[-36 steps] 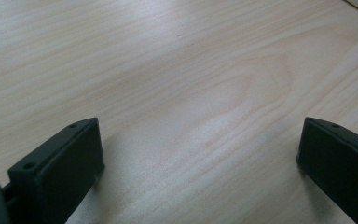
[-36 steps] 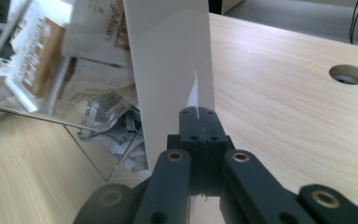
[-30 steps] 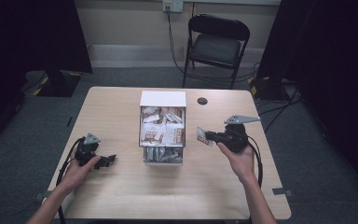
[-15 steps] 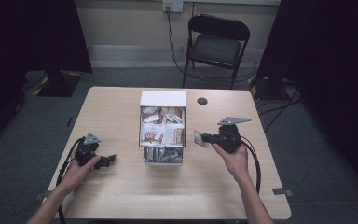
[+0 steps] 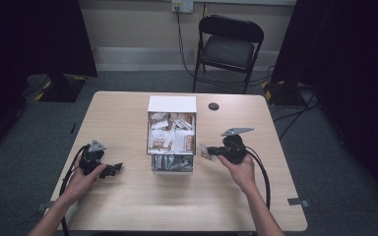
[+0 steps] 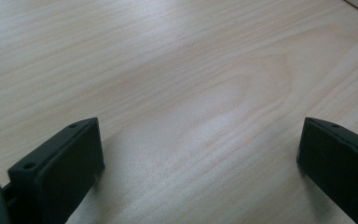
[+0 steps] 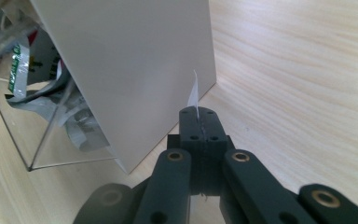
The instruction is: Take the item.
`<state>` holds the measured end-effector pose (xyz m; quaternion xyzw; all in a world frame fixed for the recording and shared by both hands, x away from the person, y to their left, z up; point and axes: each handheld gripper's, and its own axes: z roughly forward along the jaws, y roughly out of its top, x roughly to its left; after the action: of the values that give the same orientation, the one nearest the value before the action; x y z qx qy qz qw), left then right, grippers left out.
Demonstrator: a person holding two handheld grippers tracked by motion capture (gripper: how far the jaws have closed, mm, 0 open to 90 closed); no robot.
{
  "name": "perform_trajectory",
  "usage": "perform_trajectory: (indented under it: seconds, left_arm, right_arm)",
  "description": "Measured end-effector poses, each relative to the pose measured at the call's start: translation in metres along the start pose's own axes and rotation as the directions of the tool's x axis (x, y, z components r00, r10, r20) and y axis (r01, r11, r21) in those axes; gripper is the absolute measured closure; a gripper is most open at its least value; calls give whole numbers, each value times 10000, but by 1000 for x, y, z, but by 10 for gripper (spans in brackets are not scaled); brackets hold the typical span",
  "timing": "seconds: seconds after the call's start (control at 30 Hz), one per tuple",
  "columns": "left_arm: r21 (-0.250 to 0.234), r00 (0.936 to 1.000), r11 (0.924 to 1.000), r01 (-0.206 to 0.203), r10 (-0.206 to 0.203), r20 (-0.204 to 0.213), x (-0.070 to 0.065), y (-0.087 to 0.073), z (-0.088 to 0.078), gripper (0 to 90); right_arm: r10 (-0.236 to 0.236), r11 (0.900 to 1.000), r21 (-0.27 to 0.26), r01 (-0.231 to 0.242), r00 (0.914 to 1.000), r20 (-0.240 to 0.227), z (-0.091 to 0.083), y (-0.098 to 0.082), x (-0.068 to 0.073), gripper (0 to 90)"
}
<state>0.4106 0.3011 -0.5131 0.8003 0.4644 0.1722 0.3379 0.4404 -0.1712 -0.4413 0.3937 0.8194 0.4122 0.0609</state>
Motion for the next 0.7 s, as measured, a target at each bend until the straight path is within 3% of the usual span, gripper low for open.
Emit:
perform_trajectory:
  seconds: [0.7]
  left_arm:
    - [-18, 10000, 10000, 8, -8, -6, 0, 0, 0, 0]
  right_arm:
    - [374, 9976, 585, -380, 9992, 109, 28, -17, -13, 900]
